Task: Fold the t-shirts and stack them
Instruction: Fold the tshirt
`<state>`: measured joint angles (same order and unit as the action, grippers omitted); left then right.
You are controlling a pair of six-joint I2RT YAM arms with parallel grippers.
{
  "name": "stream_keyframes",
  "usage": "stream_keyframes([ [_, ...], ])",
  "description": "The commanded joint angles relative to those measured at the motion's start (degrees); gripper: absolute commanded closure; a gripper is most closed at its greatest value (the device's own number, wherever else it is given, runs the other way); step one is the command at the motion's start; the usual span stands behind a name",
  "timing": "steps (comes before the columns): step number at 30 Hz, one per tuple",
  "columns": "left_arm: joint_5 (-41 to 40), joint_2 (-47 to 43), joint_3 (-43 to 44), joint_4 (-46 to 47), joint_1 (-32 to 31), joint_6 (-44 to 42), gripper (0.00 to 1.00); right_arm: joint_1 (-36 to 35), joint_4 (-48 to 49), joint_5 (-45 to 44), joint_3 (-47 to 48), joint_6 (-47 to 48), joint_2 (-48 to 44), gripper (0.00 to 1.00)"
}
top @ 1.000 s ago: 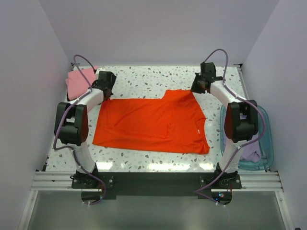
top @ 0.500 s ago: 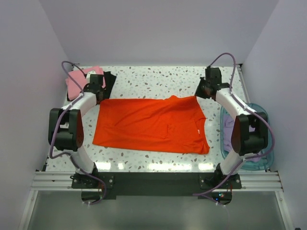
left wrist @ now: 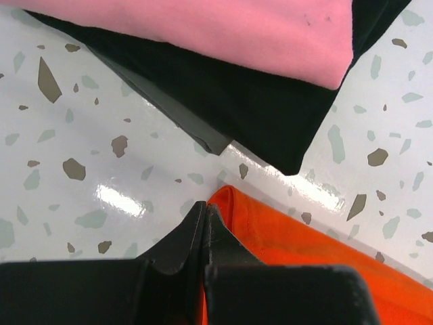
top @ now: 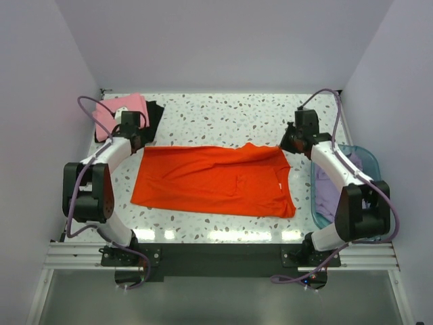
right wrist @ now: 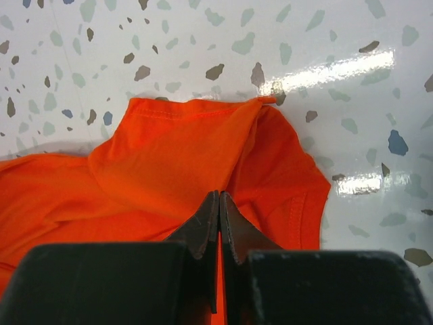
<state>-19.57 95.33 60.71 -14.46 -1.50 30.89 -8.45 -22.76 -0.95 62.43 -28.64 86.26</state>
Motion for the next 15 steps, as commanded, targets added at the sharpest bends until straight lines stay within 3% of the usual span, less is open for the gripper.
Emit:
stream_keyframes([
  [1,1.9,-3.5,-1.4,0.7,0.9,2.0,1.0,0.4,1.8,-1.1,-2.0,-0.7,-4.3,1.0],
  [15,3.2,-10.4,-5.5,-0.6,3.2,3.6,1.0,0.4,2.5,0.0,-6.4,-1.3,-8.1,1.0],
])
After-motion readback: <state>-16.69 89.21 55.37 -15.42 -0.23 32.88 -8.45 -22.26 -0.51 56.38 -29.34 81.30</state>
